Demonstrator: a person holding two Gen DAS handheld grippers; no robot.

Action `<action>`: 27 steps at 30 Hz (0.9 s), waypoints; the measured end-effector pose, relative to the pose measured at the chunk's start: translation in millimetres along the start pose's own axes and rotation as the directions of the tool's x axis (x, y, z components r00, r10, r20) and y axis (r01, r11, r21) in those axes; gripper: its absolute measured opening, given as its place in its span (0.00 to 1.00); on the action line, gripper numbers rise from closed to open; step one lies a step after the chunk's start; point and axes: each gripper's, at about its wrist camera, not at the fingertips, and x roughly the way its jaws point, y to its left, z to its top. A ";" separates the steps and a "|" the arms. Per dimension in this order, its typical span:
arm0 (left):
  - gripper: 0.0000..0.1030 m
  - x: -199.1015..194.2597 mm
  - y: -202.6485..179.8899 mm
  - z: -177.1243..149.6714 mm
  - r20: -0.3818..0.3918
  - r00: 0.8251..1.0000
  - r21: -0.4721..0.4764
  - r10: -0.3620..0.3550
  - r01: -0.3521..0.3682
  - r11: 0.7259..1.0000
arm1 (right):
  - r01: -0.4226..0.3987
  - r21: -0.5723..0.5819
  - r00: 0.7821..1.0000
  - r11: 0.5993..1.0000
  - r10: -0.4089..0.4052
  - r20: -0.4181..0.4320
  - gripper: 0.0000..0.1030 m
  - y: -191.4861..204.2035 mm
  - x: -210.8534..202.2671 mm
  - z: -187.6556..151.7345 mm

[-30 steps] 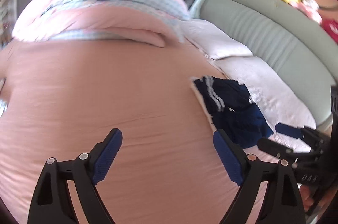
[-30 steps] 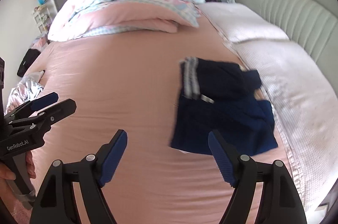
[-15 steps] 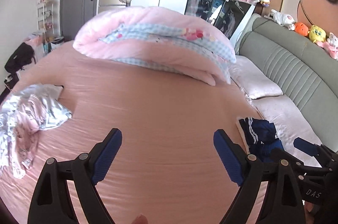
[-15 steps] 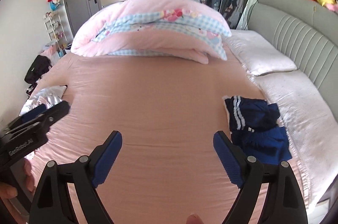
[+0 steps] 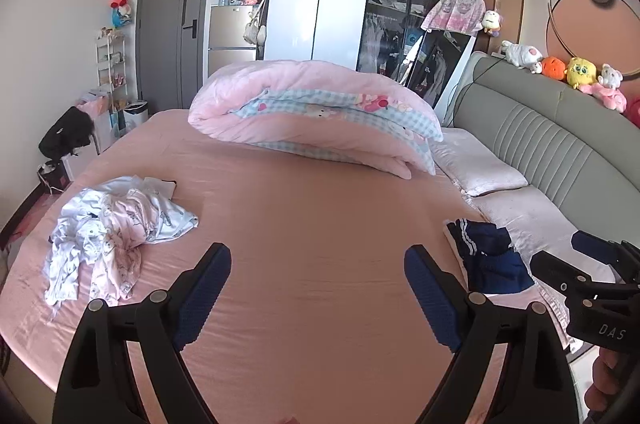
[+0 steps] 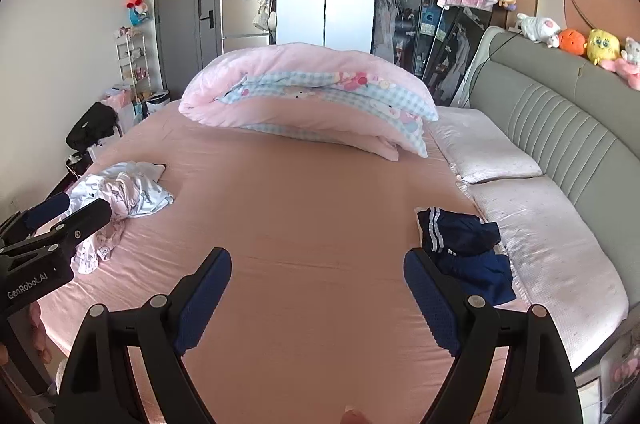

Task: Fold clothes

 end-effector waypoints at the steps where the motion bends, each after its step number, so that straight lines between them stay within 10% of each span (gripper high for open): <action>1: 0.86 -7.1 -0.5 -5.1 0.000 1.000 0.002 0.011 -0.011 1.000 | 0.004 -0.005 1.000 1.000 -0.003 0.004 0.85 3.3 -8.7 -4.9; 27: 0.87 -70.4 -41.7 -131.9 -0.122 0.992 0.008 0.030 -0.029 1.000 | 0.119 0.055 0.984 0.991 -0.110 -0.137 0.85 8.9 -60.1 -145.6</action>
